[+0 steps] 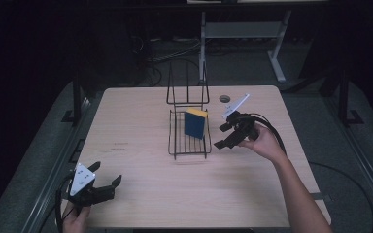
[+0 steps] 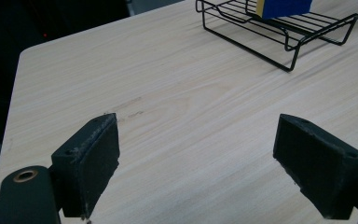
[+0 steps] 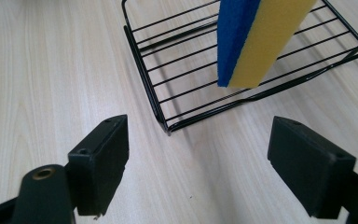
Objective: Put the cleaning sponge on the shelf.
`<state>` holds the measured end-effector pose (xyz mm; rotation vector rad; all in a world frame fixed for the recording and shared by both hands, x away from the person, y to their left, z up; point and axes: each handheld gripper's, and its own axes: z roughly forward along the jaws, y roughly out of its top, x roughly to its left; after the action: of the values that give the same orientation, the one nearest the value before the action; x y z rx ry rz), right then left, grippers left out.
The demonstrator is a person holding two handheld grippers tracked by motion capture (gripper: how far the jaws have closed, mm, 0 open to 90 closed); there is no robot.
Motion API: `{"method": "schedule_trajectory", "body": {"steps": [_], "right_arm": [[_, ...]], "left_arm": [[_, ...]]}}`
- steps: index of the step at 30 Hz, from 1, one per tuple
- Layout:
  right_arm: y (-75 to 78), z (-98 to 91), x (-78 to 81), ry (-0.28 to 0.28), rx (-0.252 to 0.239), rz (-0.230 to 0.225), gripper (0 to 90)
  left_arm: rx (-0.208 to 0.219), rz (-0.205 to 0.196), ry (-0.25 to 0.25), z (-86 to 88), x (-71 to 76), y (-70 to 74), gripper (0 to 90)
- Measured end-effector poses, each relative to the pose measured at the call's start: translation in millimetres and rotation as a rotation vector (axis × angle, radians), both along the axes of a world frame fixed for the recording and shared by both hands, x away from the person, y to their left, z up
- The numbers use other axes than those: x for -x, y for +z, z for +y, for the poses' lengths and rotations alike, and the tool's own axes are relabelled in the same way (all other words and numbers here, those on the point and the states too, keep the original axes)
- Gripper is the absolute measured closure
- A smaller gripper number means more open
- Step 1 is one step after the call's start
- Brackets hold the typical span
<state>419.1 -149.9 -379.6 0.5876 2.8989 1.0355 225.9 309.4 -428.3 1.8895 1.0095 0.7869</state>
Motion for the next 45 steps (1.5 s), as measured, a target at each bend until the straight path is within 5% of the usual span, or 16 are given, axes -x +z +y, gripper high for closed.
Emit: {"method": "schedule_trajectory", "body": {"steps": [18, 45], "right_arm": [[-6.4, -13.4, 16.7, -0.011, 0.0, -0.009, 20.7], [-36.9, -41.6, 47.6, -0.04, -0.008, 0.023, 19.9]], "left_arm": [[-0.001, 0.002, 0.001, 0.1, -0.5, -0.5, 13.9], [-0.004, 0.009, 0.002, -0.7, -1.4, -2.3, 13.9]]}}
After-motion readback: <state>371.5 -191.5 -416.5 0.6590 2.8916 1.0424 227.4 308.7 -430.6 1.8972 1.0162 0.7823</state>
